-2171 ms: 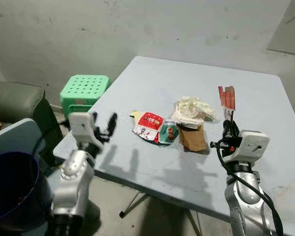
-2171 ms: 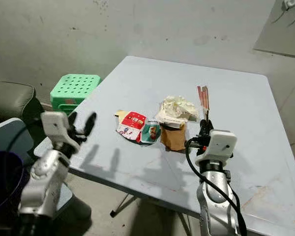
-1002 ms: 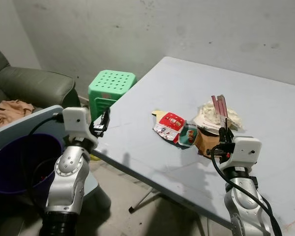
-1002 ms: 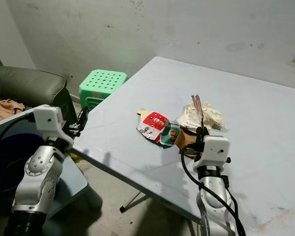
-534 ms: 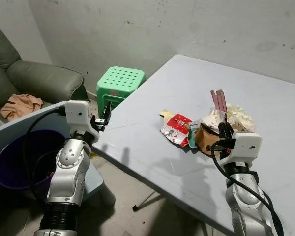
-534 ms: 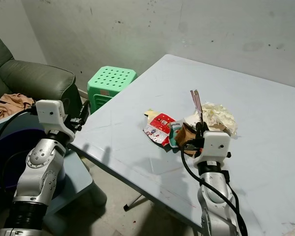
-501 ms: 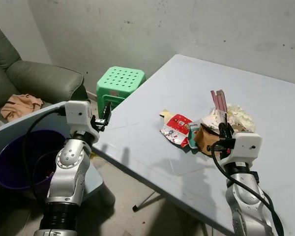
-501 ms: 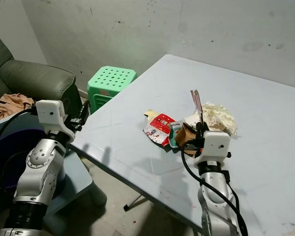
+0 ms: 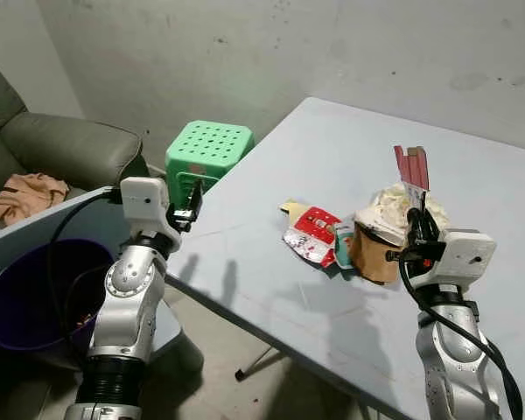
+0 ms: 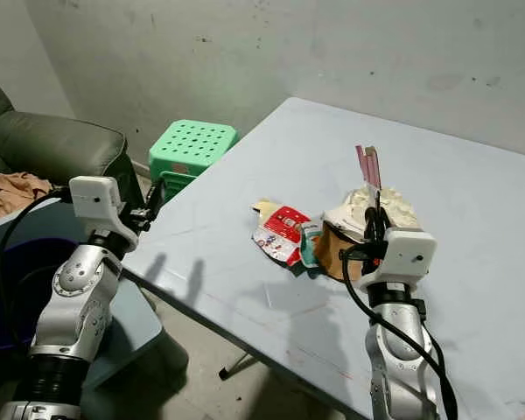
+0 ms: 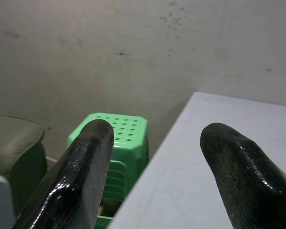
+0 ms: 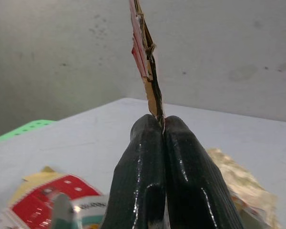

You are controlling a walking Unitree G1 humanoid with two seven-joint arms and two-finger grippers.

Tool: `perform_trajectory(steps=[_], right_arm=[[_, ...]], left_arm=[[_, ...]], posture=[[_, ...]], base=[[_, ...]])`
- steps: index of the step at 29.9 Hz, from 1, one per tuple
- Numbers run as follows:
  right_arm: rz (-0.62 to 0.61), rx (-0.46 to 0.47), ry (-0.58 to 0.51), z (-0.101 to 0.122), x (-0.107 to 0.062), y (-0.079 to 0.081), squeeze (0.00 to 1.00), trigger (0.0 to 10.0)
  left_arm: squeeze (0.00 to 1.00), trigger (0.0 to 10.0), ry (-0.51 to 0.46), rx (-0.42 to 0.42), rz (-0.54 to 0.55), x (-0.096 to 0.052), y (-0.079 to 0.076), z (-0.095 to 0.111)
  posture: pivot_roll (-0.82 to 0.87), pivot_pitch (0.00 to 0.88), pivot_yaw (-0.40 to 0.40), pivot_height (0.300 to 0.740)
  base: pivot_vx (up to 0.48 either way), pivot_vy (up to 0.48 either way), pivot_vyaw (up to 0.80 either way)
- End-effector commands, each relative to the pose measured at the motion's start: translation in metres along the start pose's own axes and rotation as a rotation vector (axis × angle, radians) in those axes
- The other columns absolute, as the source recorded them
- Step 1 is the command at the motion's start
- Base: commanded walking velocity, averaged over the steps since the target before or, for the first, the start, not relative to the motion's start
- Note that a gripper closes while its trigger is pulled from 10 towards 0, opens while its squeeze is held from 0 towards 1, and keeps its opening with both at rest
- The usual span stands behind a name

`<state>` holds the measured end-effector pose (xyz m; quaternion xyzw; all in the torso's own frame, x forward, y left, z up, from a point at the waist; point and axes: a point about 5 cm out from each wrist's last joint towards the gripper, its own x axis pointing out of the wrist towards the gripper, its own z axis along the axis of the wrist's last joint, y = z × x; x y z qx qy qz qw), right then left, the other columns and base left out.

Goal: Picking trash to rubbish bin

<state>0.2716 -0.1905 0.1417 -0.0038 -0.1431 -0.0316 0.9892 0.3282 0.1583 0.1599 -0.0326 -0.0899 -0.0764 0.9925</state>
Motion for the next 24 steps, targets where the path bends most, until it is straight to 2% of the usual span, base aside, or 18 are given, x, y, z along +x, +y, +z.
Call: perform_trajectory(steps=[1, 3, 11, 13, 16, 24], right_arm=[[-0.001, 0.039, -0.048, 0.008, 0.003, 0.0, 0.0, 10.0], [-0.003, 0.074, -0.059, 0.009, 0.004, 0.0, 0.0, 10.0], [0.029, 0.043, -0.096, 0.014, 0.014, -0.001, 0.0, 10.0], [0.038, 0.041, -0.11, 0.017, 0.02, -0.002, 0.0, 10.0], [0.038, 0.032, -0.122, 0.02, 0.027, -0.004, 0.0, 10.0], [0.05, 0.033, -0.124, 0.018, 0.032, -0.002, 0.0, 10.0]], left_arm=[[0.0, 10.0, -0.006, 0.005, -0.011, 0.002, 0.0, 0.002], [0.0, 10.0, -0.009, 0.002, -0.013, 0.002, -0.001, 0.002], [0.0, 10.0, -0.007, -0.001, -0.097, 0.003, -0.009, 0.005], [0.0, 10.0, -0.006, 0.0, -0.111, 0.002, -0.011, 0.005], [0.0, 10.0, -0.002, -0.002, -0.122, 0.002, -0.014, 0.005], [0.0, 10.0, 0.01, -0.008, -0.122, -0.001, -0.013, 0.004]], posture=[[-0.02, 0.0, -0.001, 0.74], [-0.02, 0.0, -0.001, 0.74], [-0.03, 0.0, 0.009, 0.74], [-0.03, 0.0, 0.013, 0.74], [-0.02, 0.0, 0.008, 0.74], [0.0, 0.0, -0.003, 0.74]], base=[[0.0, 0.0, 0.0], [0.0, 0.0, 0.0], [0.0, 0.0, 0.0], [0.0, 0.0, 0.0], [0.0, 0.0, 0.0], [0.0, 0.0, 0.0]])
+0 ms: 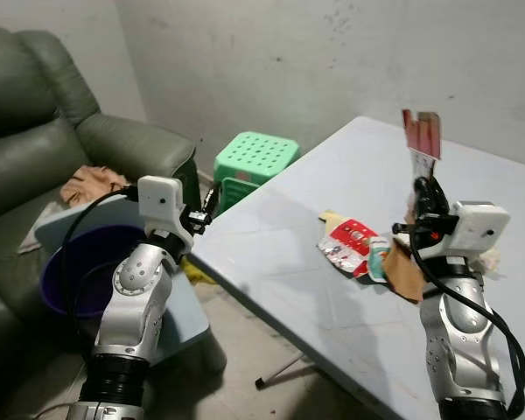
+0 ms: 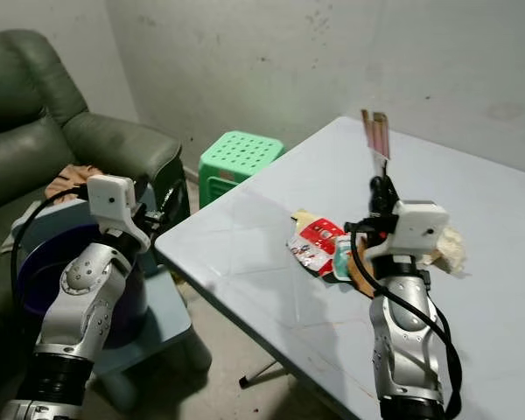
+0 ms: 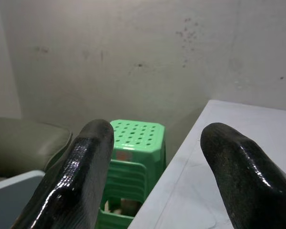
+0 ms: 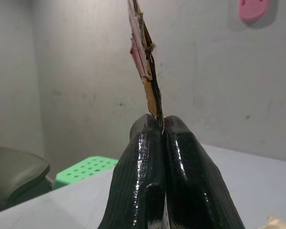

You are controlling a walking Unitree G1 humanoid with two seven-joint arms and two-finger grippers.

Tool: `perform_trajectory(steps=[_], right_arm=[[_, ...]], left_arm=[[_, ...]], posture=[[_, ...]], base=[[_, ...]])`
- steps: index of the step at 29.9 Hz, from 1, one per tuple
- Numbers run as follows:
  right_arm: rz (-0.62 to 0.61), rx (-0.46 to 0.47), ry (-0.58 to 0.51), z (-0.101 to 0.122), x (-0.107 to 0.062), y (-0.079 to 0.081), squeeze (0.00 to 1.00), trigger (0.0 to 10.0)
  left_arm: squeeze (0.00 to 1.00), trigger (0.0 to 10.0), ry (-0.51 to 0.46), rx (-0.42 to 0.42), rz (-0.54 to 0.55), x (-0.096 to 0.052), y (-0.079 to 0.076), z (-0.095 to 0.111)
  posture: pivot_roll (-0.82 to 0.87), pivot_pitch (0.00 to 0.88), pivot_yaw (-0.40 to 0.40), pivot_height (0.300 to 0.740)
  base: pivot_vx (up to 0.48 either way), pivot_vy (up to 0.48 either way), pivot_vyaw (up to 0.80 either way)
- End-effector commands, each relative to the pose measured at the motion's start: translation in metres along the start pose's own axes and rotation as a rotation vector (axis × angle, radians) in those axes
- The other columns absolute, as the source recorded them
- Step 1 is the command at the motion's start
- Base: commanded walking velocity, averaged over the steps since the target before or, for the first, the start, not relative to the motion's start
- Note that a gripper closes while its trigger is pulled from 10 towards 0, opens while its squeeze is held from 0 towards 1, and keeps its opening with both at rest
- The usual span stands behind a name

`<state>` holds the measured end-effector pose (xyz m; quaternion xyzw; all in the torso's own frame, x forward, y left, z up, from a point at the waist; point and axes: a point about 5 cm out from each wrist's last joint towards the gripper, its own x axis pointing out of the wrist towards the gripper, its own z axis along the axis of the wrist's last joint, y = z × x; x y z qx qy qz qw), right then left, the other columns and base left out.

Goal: Picking trash to rubbish bin

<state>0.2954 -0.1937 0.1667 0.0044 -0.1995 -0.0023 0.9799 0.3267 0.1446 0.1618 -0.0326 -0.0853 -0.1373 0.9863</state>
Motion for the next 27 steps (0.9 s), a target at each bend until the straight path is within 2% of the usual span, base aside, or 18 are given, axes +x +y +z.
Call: perform_trajectory(steps=[1, 9, 13, 16, 27], right_arm=[[-0.005, 0.004, -0.008, 0.0, 0.002, 0.0, 0.0, 10.0], [-0.023, -0.014, 0.026, -0.006, 0.0, -0.003, 0.0, 10.0], [-0.035, 0.008, 0.052, -0.01, 0.0, -0.006, 0.0, 10.0], [-0.039, 0.002, 0.058, -0.01, 0.0, -0.007, 0.0, 10.0], [-0.056, 0.011, 0.072, -0.01, 0.0, -0.009, 0.0, 10.0]], left_arm=[[0.0, 10.0, 0.002, 0.004, 0.0, -0.002, 0.001, 0.002], [0.0, 10.0, 0.008, 0.006, -0.018, -0.002, -0.002, 0.001], [0.0, 10.0, 0.013, -0.009, -0.028, -0.002, -0.004, 0.0], [0.0, 10.0, 0.015, -0.035, -0.028, -0.001, -0.005, 0.0], [0.0, 10.0, 0.022, -0.018, -0.029, -0.001, -0.005, 0.0]], posture=[[0.0, 0.0, -0.005, 0.74], [0.0, 0.0, -0.008, 0.74], [-0.01, 0.0, -0.008, 0.74], [-0.01, 0.0, -0.009, 0.74], [-0.01, 0.0, -0.011, 0.74]], base=[[0.0, 0.0, 0.0], [0.0, 0.0, 0.0], [0.0, 0.0, 0.0], [0.0, 0.0, -0.72], [0.0, 0.0, -0.79]])
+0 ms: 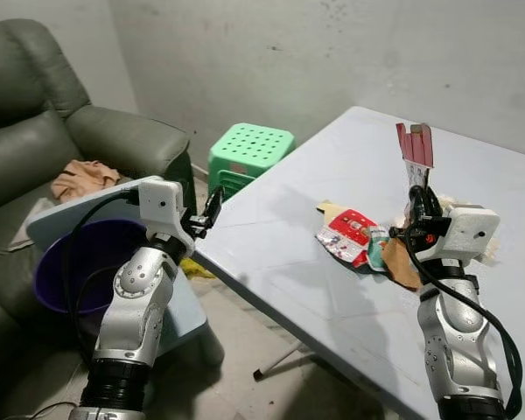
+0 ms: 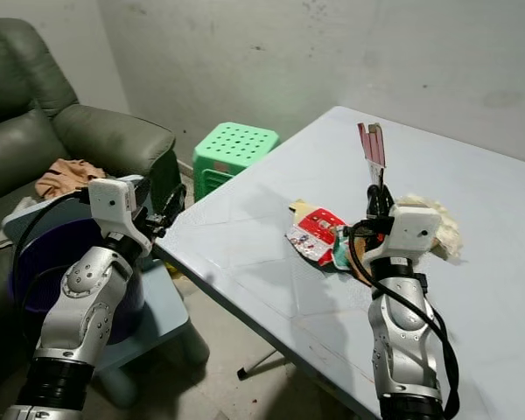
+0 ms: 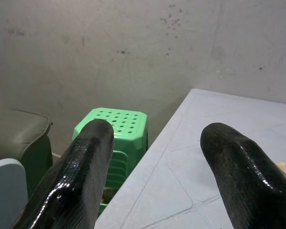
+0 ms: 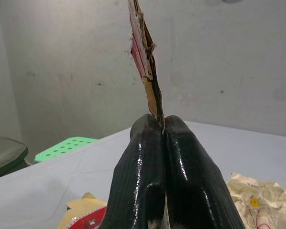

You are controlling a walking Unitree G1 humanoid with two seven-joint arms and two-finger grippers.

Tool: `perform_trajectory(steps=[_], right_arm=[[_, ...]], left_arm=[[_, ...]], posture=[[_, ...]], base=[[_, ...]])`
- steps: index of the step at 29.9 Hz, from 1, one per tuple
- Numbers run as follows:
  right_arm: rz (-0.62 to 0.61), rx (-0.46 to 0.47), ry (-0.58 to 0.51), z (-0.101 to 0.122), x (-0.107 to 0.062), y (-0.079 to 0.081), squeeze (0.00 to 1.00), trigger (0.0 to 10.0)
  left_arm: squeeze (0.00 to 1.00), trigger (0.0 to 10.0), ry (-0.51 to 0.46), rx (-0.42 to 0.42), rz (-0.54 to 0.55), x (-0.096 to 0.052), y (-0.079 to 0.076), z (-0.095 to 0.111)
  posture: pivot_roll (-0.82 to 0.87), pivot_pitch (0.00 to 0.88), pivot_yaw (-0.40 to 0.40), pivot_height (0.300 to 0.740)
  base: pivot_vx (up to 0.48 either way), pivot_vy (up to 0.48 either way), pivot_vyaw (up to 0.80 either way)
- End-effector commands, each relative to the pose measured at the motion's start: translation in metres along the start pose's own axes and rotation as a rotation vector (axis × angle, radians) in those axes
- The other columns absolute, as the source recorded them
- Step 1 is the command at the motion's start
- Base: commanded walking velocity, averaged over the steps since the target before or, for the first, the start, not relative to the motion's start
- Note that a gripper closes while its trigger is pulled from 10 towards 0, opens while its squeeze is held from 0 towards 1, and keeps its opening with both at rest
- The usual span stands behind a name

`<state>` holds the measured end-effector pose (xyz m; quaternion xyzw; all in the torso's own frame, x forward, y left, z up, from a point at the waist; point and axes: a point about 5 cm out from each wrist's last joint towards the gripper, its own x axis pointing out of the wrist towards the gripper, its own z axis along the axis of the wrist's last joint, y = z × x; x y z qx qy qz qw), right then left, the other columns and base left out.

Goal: Picking trash to rubbish bin

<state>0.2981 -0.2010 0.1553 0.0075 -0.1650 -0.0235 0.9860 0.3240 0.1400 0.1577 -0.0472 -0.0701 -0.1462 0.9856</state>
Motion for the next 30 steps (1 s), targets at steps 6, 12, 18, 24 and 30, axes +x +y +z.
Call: perform_trajectory(steps=[6, 12, 18, 24, 30], right_arm=[[-0.031, 0.039, 0.001, 0.0042, 0.0049, -0.005, 0.0, 10.0], [-0.028, 0.049, 0.004, 0.004, 0.004, -0.0066, 0.0, 10.0], [-0.029, 0.056, 0.007, 0.0035, 0.0026, -0.0068, 0.0, 10.0], [-0.042, 0.068, 0.009, 0.0036, 0.0025, -0.0087, 0.0, 10.0], [-0.059, 0.062, 0.003, 0.0014, -0.0003, -0.0097, 0.0, 10.0]], left_arm=[[0.0, 10.0, -0.001, 0.022, -0.016, 0.0007, -0.0001, 0.004], [0.0, 10.0, 0.005, 0.021, -0.02, 0.0001, -0.0008, 0.0031], [0.0, 10.0, 0.007, 0.021, -0.022, -0.0002, -0.0015, 0.0024], [0.0, 10.0, 0.009, 0.022, -0.027, -0.0002, -0.0019, 0.0024], [0.0, 10.0, 0.01, 0.021, -0.031, 0.0, -0.0023, 0.0022]], posture=[[-0.01, 0.0, -0.009, 0.74], [-0.01, 0.0, -0.01, 0.74], [-0.01, 0.0, -0.009, 0.74], [-0.01, 0.0, -0.007, 0.74], [-0.02, 0.0, -0.004, 0.74]], base=[[0.0, 0.0, -0.79], [0.0, 0.0, -0.76], [0.0, 0.0, -0.61], [0.0, 0.0, -0.08], [0.0, 0.0, 0.0]])
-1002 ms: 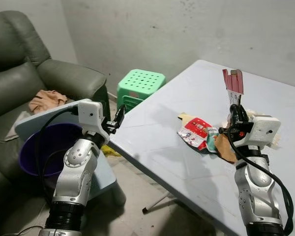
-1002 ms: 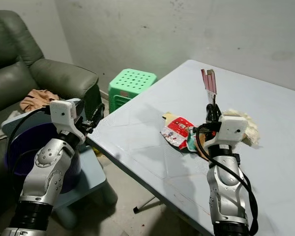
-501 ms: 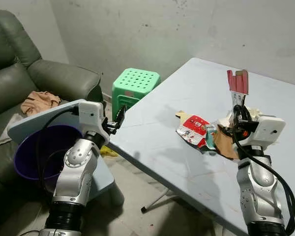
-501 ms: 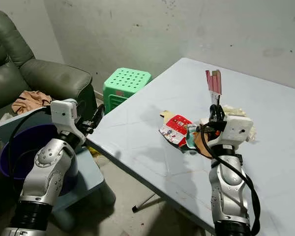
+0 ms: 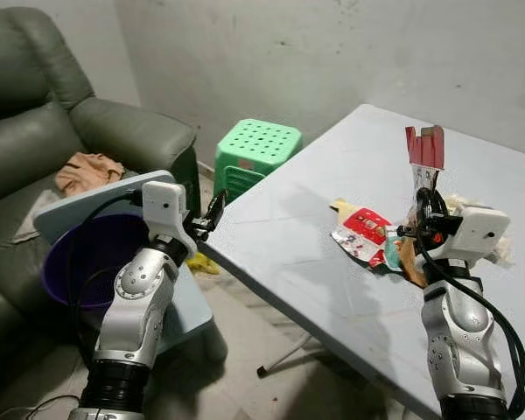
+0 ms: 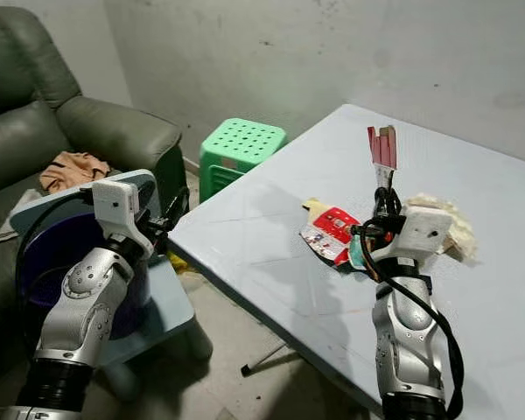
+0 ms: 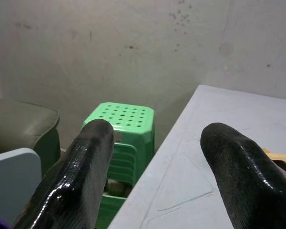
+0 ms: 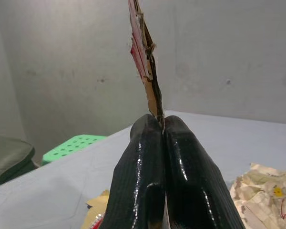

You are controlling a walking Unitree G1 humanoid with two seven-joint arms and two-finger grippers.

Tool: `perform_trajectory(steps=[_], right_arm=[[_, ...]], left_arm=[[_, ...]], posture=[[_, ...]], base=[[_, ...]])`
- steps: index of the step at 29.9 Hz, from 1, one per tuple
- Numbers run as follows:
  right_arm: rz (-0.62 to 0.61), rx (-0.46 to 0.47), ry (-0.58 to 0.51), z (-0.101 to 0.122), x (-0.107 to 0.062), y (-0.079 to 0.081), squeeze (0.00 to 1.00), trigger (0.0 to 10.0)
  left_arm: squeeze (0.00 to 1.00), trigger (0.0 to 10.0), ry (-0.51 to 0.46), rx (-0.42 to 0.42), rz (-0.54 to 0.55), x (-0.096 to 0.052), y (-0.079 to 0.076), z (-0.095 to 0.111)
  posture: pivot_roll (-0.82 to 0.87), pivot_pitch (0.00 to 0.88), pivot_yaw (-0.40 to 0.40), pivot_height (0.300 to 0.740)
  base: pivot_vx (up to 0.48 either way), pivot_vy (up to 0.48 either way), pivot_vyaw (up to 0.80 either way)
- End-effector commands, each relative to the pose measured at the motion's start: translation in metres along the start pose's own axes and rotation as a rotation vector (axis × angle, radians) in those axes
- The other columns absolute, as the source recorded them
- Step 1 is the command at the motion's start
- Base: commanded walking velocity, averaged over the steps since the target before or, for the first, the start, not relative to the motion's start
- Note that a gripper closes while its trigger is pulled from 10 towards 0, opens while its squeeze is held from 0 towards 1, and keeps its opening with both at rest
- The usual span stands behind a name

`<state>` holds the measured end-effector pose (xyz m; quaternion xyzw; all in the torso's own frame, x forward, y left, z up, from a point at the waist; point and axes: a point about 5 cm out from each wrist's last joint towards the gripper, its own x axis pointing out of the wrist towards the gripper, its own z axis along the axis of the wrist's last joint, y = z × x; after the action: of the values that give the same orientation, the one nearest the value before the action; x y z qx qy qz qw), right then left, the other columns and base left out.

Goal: Picking trash to rubbish bin

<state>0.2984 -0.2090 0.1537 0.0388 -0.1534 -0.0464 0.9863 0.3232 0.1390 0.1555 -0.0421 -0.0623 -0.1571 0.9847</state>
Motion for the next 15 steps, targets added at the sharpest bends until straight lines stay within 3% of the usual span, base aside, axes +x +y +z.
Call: perform_trajectory(steps=[1, 15], right_arm=[[-0.008, 0.01, -0.017, 0.0026, -0.0007, -0.0019, 0.0, 10.0], [-0.001, 0.0, -0.013, 0.0028, 0.0, -0.0021, 0.0, 10.0]], left_arm=[[0.0, 10.0, -0.008, 0.014, -0.01, 0.0009, -0.0014, 0.0044], [0.0, 10.0, -0.008, 0.009, -0.015, 0.0014, -0.0018, 0.0043]], posture=[[-0.02, 0.0, -0.003, 0.74], [-0.02, 0.0, -0.006, 0.74]], base=[[0.0, 0.0, 0.0], [0.0, 0.0, 0.0]])
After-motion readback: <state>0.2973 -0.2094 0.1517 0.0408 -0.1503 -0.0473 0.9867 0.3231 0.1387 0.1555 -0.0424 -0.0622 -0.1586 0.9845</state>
